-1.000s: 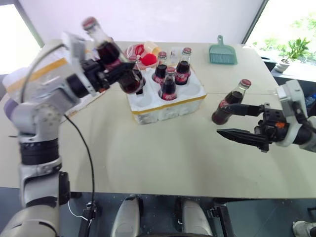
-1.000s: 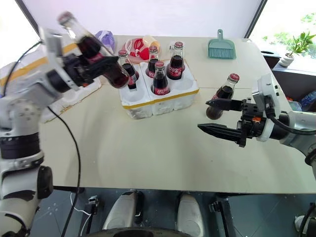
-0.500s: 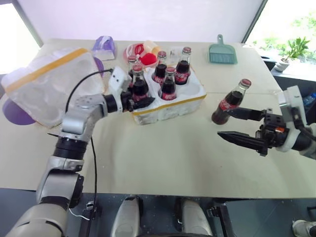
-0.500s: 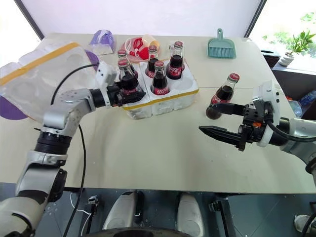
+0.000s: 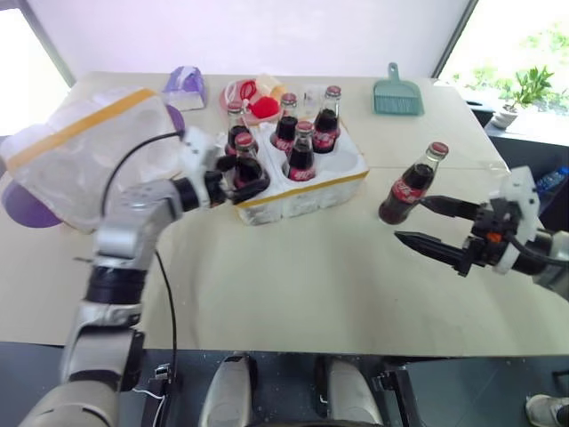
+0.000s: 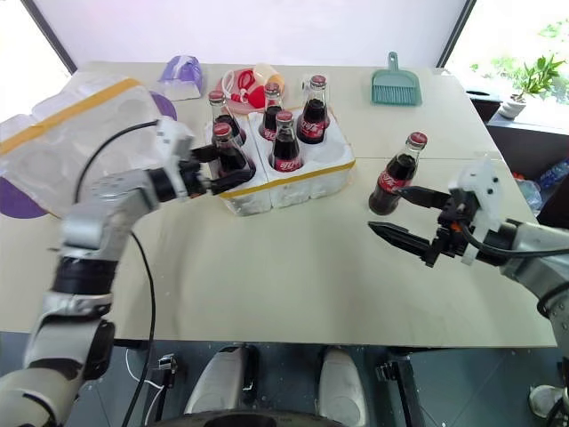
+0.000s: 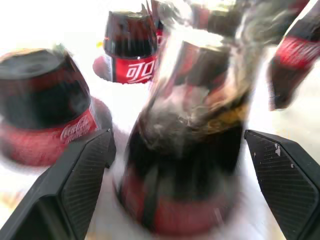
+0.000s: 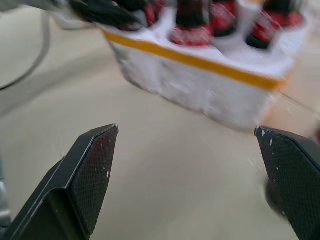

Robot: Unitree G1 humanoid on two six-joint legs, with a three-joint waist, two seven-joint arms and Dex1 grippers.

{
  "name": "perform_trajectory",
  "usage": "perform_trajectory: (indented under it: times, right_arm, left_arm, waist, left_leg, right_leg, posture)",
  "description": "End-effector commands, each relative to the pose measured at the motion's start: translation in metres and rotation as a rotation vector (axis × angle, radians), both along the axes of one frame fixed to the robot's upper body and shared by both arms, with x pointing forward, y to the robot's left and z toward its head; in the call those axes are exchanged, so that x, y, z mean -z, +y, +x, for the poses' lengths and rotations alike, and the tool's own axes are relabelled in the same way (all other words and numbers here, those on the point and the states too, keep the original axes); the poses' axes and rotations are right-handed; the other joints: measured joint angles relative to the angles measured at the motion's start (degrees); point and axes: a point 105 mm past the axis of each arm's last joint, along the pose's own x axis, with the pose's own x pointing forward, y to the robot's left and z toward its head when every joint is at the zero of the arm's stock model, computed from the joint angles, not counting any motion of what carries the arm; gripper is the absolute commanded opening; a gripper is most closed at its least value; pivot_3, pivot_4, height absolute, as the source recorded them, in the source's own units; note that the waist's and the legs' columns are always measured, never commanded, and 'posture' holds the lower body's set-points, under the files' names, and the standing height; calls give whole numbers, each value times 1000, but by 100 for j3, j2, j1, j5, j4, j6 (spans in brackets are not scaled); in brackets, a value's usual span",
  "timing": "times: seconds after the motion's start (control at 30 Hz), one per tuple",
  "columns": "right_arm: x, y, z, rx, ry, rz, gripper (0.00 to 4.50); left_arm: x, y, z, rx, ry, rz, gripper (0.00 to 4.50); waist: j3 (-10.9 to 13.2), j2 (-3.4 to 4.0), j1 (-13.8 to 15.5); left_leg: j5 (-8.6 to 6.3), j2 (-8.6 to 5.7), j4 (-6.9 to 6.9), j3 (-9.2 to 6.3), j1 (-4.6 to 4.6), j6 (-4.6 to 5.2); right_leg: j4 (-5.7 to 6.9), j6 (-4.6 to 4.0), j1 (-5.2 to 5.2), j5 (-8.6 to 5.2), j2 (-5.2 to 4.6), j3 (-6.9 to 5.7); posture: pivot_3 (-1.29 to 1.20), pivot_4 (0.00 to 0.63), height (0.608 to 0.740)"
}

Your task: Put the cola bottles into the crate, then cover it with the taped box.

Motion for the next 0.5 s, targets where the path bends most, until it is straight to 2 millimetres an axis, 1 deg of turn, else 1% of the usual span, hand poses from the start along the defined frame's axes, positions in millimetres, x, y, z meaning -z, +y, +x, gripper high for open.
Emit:
perform_trajectory:
  times: [0.03, 0.07, 0.13, 0.17, 0.27, 0.33, 0.37, 0.5]
  right_arm:
    - [-6, -14, -5, 121, -58, 43, 4500]
    - [-3, -17, -6, 156, -53, 61, 4500]
    - [5, -23, -3, 229, -57, 84, 4500]
    - [8, -25, 2, 268, -64, 90, 4500]
    - [11, -27, 17, 342, -92, 130, 4500]
    - [11, -24, 28, 356, -116, 146, 4500]
    - [11, -23, 33, 367, -132, 140, 4500]
    - [15, -22, 53, 400, -151, 150, 4500]
  left_arm:
    - [-60, 11, -50, 138, -80, -111, 4452]
    - [-64, 12, -65, 190, -68, -106, 4452]
    - [-63, 9, -94, 293, -19, -60, 4452]
    - [-58, 5, -105, 333, 2, -19, 4452]
    - [-32, -10, -122, 390, 56, 117, 4452]
    - [-15, -18, -123, 403, 65, 181, 4452]
    - [-10, -21, -121, 398, 64, 189, 4452]
    - [-6, -32, -104, 353, 29, 155, 4452]
  waist:
    - [0, 1, -18]
    - [-1, 1, -29]
    - [-5, 9, -45]
    - [-7, 12, -44]
    - [-7, 13, -26]
    - [-7, 14, -6]
    - [-7, 13, -2]
    - [-7, 13, -7]
  left_leg:
    - [0, 1, 0, -2, -4, 0]
    - [0, 1, 2, -1, -2, 0]
    - [0, 0, 4, 3, 11, 0]
    - [-1, 0, 4, 5, 22, -1]
    - [-1, 0, 4, 6, 25, -1]
    - [0, -3, 6, 7, 23, -3]
    - [1, -4, 8, 7, 22, -3]
    - [1, -5, 8, 7, 17, -3]
  right_leg:
    - [1, 0, -3, 0, 1, -1]
    - [1, 0, -1, 0, 0, 1]
    - [0, 0, 12, 0, -1, 6]
    - [-1, -1, 23, -1, -1, 8]
    - [-2, -21, 24, -12, -1, 10]
    - [-5, -29, 24, -14, -1, 13]
    - [-6, -29, 24, -14, -1, 14]
    - [-8, -29, 22, -14, -1, 14]
  posture:
    - [0, 150, 736]
    - [0, 150, 736]
    - [0, 150, 736]
    - [0, 150, 736]
    - [0, 150, 736]
    - [0, 150, 736]
    - [0, 150, 736]
    - [0, 150, 736]
